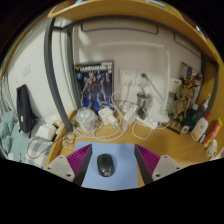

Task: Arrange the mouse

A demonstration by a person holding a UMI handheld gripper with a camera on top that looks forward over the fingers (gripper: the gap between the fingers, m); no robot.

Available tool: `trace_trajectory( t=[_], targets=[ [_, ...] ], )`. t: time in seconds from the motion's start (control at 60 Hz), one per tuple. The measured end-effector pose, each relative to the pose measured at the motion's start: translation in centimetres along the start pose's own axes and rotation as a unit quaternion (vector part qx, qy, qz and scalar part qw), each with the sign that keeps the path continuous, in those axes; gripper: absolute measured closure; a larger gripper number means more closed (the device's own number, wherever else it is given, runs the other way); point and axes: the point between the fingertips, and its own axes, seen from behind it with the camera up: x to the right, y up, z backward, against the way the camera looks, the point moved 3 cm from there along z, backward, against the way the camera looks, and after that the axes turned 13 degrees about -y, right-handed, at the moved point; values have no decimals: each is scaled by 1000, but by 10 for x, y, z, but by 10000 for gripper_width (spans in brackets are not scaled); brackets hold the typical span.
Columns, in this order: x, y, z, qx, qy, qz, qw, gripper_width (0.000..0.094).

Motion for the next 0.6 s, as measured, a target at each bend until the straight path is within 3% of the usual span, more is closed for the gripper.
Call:
trace_trajectory(
  t=[0.283, 0.6],
  targets=[
    [80, 51, 82, 55, -4, -28, 998, 92],
    [169, 27, 115, 55, -5, -41, 998, 104]
  ],
)
